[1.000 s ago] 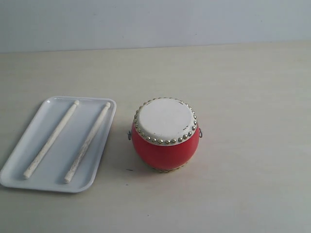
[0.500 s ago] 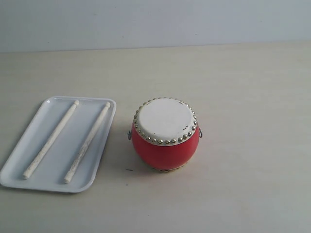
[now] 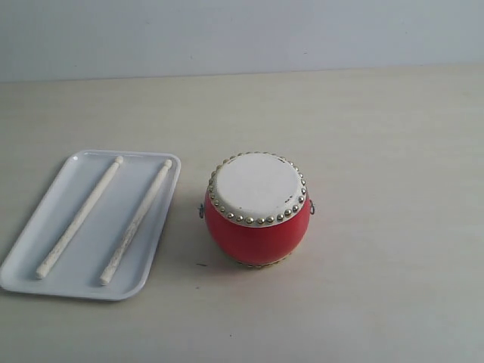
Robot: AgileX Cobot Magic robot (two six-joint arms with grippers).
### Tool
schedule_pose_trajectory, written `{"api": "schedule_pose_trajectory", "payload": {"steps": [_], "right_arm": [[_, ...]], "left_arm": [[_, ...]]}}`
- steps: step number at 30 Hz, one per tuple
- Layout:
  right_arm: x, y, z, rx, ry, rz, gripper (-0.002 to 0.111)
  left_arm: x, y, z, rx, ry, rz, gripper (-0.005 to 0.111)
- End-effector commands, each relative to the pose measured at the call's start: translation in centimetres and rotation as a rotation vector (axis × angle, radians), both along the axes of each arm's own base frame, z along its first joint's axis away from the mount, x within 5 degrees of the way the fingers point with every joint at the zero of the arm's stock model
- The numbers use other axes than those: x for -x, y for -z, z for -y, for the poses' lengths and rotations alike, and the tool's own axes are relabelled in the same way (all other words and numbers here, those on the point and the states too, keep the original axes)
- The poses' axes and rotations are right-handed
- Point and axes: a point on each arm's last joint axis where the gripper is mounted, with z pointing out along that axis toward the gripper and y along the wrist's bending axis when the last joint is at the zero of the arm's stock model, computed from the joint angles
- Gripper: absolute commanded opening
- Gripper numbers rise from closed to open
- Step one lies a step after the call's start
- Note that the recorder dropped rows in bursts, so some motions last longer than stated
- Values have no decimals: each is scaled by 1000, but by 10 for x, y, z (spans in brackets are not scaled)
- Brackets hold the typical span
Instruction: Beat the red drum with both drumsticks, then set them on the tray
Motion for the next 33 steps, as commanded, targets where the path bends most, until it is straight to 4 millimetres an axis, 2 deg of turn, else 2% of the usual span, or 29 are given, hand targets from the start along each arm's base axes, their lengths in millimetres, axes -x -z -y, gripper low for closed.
{"api": "schedule_pose_trajectory", "payload": {"steps": [1, 11, 33], "right_arm": [[-1, 15, 1, 6, 15, -56, 0], [-1, 34, 5, 64, 59, -178, 0], [-1, 36, 6, 59, 82, -191, 0]], "left_arm": [[0, 0, 0, 4, -2, 8, 0], [0, 0, 0, 4, -2, 8, 0], [0, 0, 0, 4, -2, 8, 0]]}}
